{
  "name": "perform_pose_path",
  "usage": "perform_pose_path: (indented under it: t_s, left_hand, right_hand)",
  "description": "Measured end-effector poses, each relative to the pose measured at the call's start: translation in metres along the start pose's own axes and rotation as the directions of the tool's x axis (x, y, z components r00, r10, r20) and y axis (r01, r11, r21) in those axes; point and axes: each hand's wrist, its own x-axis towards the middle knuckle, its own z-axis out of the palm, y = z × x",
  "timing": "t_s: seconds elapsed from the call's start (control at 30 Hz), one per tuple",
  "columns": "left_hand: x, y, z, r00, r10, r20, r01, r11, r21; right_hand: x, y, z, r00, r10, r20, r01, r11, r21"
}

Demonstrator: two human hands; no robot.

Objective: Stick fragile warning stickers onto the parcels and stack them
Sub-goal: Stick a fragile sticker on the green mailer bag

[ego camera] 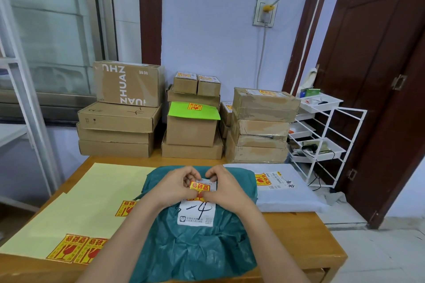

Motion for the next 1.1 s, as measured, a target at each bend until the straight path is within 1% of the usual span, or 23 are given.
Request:
perform_pose_path:
  t_s: [0.1, 0.23, 0.37, 0.47, 0.53, 0.6, 0.73, 0.87, 1.1]
  left_hand:
    - [0.002, 0.000, -0.002, 0.999, -0.015, 0.037, 0.014, 1.000, 0.010]
    - [0.002, -0.001, -0.006, 0.993, -0.025, 0.113, 0.025, 1.000, 0.008]
    - [0.002, 0.003, -0.011, 0.982, -0.034, 0.186, 0.033, 0.999, 0.006]
    - [0.002, 0.005, -0.012, 0.977, -0.041, 0.209, 0.040, 0.999, 0.010]
    - [0.001, 0.005, -0.010, 0.983, -0.044, 0.177, 0.045, 0.999, -0.002]
    - [0.000, 0.005, -0.006, 0.993, -0.035, 0.116, 0.037, 0.999, -0.011]
    - [-0.001, 0.002, 0.000, 1.000, 0.020, 0.018, -0.020, 1.000, 0.008]
    - [-0.001, -0.002, 0.000, 0.999, 0.045, -0.007, -0.045, 0.999, 0.023]
    - [0.001, -0.004, 0.003, 0.996, 0.059, -0.063, -0.055, 0.997, 0.059]
  right_hand:
    - [0.000, 0.000, -0.001, 0.999, 0.018, 0.032, -0.018, 1.000, 0.012]
    - [-0.001, -0.002, -0.001, 0.996, 0.007, 0.086, -0.004, 1.000, -0.031]
    - [-0.001, -0.003, -0.005, 0.984, 0.021, 0.178, -0.018, 1.000, -0.018]
    - [-0.002, 0.000, -0.006, 0.983, 0.019, 0.185, -0.023, 1.000, 0.021]
    - [-0.002, 0.001, -0.004, 0.989, 0.022, 0.147, -0.025, 0.999, 0.020]
    - [-0.001, 0.002, -0.001, 0.994, 0.021, 0.109, -0.021, 1.000, -0.003]
    - [0.000, 0.000, 0.001, 0.997, 0.013, 0.081, -0.009, 0.999, -0.054]
    - [0.001, 0.000, 0.002, 0.997, -0.017, 0.073, 0.026, 0.993, -0.116]
    - [0.001, 0.001, 0.004, 0.995, -0.097, 0.036, 0.101, 0.980, -0.170]
